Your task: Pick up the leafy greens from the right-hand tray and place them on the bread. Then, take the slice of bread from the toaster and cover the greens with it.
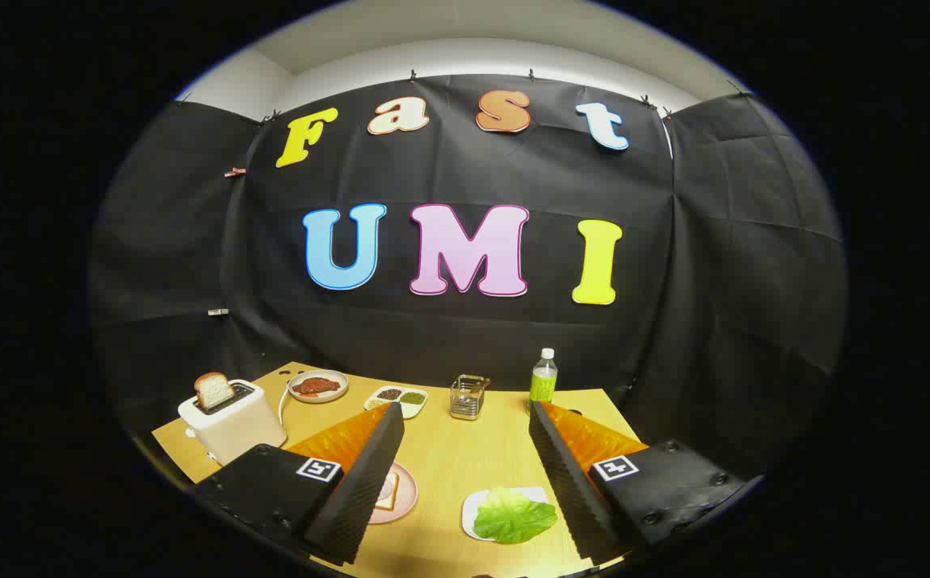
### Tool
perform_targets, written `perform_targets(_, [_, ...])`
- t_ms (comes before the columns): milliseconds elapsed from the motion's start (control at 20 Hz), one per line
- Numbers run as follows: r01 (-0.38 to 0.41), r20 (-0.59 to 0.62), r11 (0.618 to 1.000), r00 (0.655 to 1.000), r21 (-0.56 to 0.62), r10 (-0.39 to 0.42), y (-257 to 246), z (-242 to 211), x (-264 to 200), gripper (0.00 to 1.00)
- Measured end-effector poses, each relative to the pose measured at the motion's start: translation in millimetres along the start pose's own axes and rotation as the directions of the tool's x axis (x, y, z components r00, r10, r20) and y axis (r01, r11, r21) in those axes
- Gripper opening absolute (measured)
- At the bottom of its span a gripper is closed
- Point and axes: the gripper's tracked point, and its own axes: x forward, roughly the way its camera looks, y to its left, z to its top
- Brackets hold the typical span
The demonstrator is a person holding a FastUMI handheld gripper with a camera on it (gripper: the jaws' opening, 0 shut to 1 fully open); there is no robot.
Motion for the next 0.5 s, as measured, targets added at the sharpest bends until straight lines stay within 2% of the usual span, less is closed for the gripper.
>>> perform_targets(500, [0.010, -0.034, 1.000, 0.999, 0.029, -0.009, -19.8, -13.2, -3.8, 0.97])
